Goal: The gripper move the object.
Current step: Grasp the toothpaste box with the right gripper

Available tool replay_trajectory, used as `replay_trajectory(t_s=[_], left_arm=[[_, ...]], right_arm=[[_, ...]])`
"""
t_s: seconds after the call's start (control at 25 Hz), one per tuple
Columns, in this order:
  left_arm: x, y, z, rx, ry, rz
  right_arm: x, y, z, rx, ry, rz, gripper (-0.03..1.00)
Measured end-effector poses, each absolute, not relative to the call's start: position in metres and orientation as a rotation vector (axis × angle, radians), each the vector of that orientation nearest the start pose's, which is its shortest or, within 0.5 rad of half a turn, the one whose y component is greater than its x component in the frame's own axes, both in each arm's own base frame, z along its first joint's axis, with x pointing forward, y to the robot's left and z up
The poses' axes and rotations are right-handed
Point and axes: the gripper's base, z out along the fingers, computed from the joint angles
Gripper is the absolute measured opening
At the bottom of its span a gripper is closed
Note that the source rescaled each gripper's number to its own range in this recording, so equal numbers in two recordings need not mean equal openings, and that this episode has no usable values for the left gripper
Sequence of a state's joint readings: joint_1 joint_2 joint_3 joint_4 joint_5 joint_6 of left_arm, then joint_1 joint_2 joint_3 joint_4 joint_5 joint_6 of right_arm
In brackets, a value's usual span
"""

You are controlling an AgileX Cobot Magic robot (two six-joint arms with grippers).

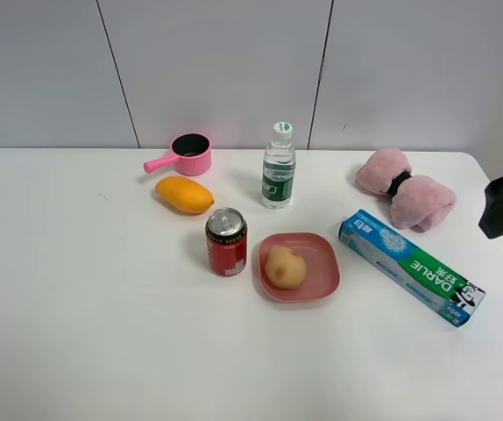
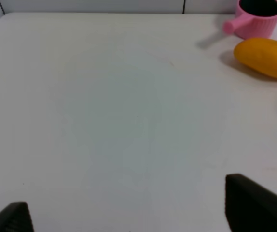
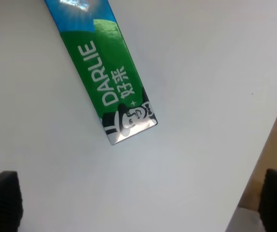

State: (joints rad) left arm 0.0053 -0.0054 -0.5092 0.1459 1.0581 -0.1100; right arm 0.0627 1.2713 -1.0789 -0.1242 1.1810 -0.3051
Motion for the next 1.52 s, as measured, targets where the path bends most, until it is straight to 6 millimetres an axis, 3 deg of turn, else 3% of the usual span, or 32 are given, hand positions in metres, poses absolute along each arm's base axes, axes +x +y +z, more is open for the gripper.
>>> replay_trajectory(t_s=[0.2,0.56,0.72,1.52], left_arm=[[-0.007,0.011,0.281,-0.124,2.016,0.108],[-0.007,0.011,0.281,-0.124,2.016,0.108],[-0.007,0.011,0.281,-0.124,2.016,0.108],[-0.007,0.011,0.281,-0.124,2.016,0.108]], right_arm=[[0.253,0.006,0.294,-0.668,2.797,-0.230,1.00],[0.274,0.012,0.277,-0.736,2.744,-0.167,1.00],[0.285,0.017,0.257,-0.790,2.794,-0.084,1.00],[0.325,0.022,0.160,-0.900,2.937,0.000,1.00]])
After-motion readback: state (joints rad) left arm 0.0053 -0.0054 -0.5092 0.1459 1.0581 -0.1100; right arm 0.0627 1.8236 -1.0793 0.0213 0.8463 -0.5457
